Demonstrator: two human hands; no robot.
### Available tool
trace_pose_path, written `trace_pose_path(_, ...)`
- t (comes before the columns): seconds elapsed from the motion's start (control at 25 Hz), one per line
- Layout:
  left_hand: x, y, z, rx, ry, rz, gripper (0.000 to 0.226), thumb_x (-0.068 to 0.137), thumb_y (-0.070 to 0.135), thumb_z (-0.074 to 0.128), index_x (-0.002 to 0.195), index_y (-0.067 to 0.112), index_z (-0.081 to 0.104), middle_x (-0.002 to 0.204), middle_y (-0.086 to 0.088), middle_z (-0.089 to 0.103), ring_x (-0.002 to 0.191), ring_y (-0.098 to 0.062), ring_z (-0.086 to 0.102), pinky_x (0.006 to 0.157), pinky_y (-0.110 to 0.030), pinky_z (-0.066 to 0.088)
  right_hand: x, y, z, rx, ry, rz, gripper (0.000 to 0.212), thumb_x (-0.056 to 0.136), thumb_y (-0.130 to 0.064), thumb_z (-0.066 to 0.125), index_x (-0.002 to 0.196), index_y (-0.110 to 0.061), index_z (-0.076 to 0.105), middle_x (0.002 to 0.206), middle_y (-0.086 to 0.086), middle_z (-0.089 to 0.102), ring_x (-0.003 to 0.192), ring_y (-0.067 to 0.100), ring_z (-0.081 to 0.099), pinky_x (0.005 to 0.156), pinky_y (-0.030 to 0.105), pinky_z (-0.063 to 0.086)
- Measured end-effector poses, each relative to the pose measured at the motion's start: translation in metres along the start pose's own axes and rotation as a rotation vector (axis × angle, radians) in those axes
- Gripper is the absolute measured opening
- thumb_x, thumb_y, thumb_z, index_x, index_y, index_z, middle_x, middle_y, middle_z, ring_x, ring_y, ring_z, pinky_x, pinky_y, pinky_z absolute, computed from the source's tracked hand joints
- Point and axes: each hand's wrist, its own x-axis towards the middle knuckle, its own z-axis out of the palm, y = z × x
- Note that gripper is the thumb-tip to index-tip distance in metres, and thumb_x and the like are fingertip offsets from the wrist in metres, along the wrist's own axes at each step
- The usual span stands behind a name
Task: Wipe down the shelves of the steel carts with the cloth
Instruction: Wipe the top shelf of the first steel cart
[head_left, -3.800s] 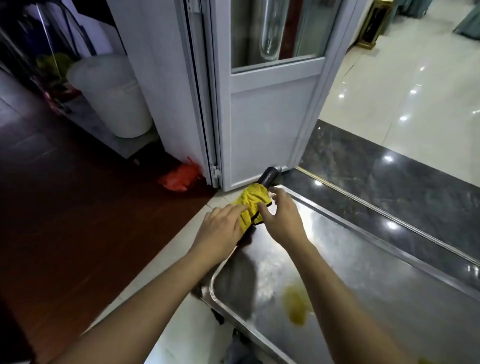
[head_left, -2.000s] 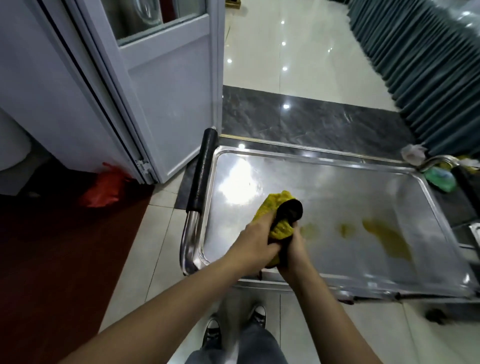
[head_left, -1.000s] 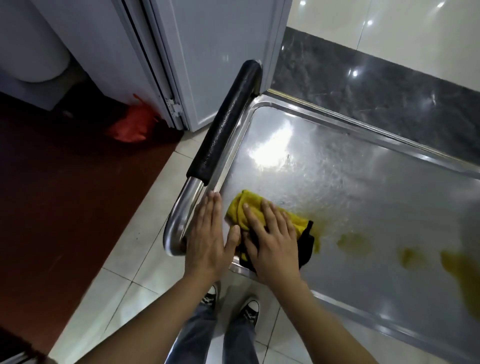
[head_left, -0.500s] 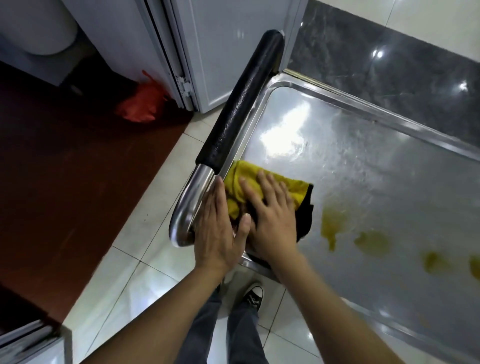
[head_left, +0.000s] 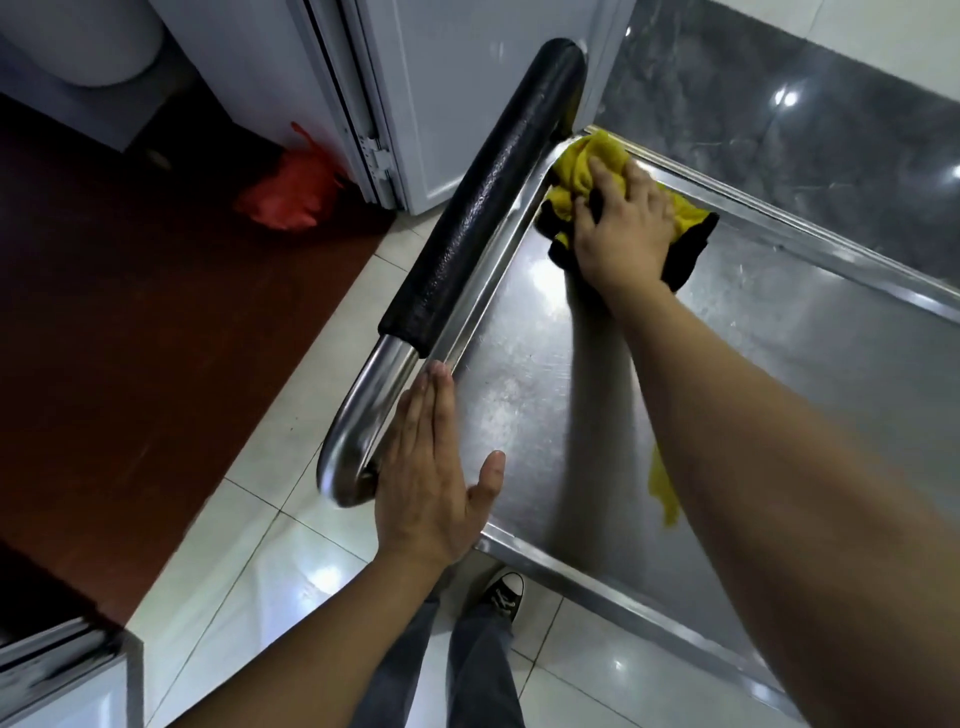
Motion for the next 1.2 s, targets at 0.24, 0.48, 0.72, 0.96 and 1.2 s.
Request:
trace_pose_path(0.24, 0.002, -0.002, -0.001, 0.038, -0.024, -0.002, 0.092, 0.095, 0.074, 0.01, 0.162, 0.012, -0.003, 0.171, -0.005, -0.001, 0.156, -0.017, 0.004, 0.125, -0.032, 0.011, -0.131, -0.037, 0.011, 0.056, 0.053, -0.123, 0.053, 0.099, -0.046, 0.043, 0.151, -0.033, 0.045, 0.161, 0.008, 0.036, 0.15, 0.029, 0.029, 0.125, 0.047, 0.016)
trace_pose_path(0.48, 0.002, -0.001, -0.004, -0.051, 0.009, 0.028, 0.096, 0.094, 0.074, 0.014, 0.161, 0.007, 0.005, 0.17, -0.01, 0.009, 0.156, -0.017, 0.009, 0.125, -0.027, 0.009, -0.179, -0.021, 0.005, 0.021, -0.007, -0.28, 0.051, 0.1, -0.045, 0.049, 0.15, -0.035, 0.046, 0.161, 0.006, 0.039, 0.15, 0.026, 0.032, 0.126, 0.042, 0.016)
trace_pose_path(0.72, 0.009, -0.004, -0.002, -0.078, 0.045, 0.054, 0.098, 0.093, 0.075, 0.013, 0.161, 0.004, 0.006, 0.169, -0.014, 0.012, 0.156, -0.022, 0.013, 0.126, -0.028, 0.007, -0.195, -0.05, 0.014, 0.046, 0.008, -0.119, 0.055, 0.099, -0.046, 0.047, 0.153, -0.034, 0.042, 0.164, 0.006, 0.031, 0.154, 0.026, 0.023, 0.126, 0.045, 0.012)
trace_pose_path(0.96, 0.009, -0.006, -0.002, -0.098, 0.086, 0.085, 0.093, 0.096, 0.07, 0.015, 0.16, 0.003, 0.01, 0.167, -0.016, 0.018, 0.155, -0.025, 0.018, 0.126, -0.03, 0.007, -0.289, -0.027, 0.0, 0.092, 0.024, -0.078, 0.048, 0.1, -0.041, 0.051, 0.148, -0.034, 0.05, 0.162, 0.005, 0.037, 0.153, 0.022, 0.028, 0.126, 0.044, 0.017)
trace_pose_path(1.2, 0.007, -0.007, 0.007, -0.018, 0.116, 0.091, 0.083, 0.101, 0.062, 0.022, 0.161, 0.008, 0.002, 0.167, -0.017, 0.016, 0.153, -0.028, 0.016, 0.126, -0.041, 0.015, -0.358, 0.067, -0.034, 0.0, 0.173, 0.249, 0.05, 0.098, -0.032, 0.056, 0.147, -0.029, 0.052, 0.159, 0.009, 0.041, 0.148, 0.029, 0.036, 0.121, 0.05, 0.026)
